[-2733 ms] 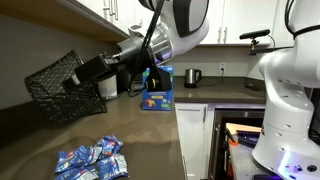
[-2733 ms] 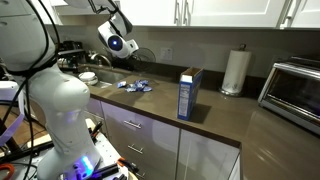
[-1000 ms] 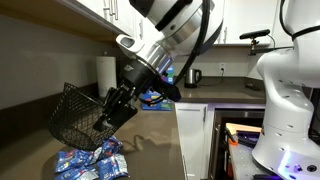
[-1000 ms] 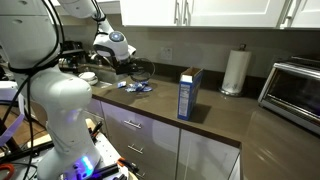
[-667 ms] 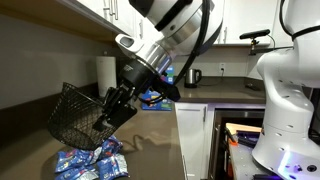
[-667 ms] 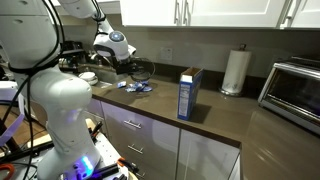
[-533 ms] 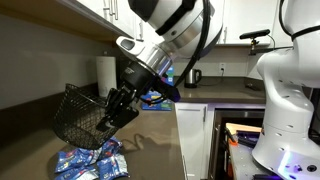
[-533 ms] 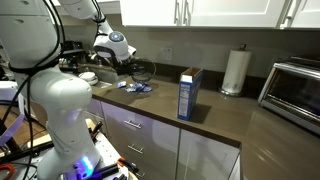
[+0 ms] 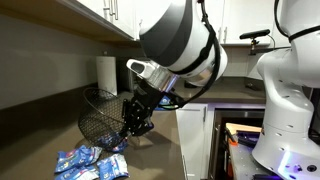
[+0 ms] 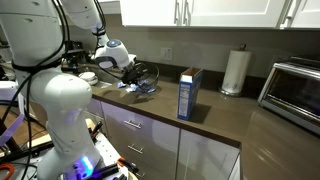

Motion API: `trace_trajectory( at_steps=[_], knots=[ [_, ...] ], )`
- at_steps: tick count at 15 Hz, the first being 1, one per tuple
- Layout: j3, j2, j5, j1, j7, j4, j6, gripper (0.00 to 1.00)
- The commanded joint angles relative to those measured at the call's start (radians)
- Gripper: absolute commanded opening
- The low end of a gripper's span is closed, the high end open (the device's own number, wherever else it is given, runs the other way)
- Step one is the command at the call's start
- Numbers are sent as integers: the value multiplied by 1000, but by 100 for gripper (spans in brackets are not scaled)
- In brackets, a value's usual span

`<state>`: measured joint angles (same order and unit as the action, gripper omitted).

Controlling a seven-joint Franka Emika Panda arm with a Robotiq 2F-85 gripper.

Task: Pour the packs from the basket onto the countertop

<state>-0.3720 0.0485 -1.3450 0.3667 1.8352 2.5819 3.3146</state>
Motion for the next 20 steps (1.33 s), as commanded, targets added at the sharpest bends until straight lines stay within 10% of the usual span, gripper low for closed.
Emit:
trace_trajectory(
  at_steps=[1,3,13,20],
  knots=[
    [25,17,261,-4,-154,89,40,3],
    [50,6,438,-18,-248,126,47,3],
    [138,40,232,94,-44,129,75,3],
    [133,-1,312,39,-73,89,56,3]
  ],
)
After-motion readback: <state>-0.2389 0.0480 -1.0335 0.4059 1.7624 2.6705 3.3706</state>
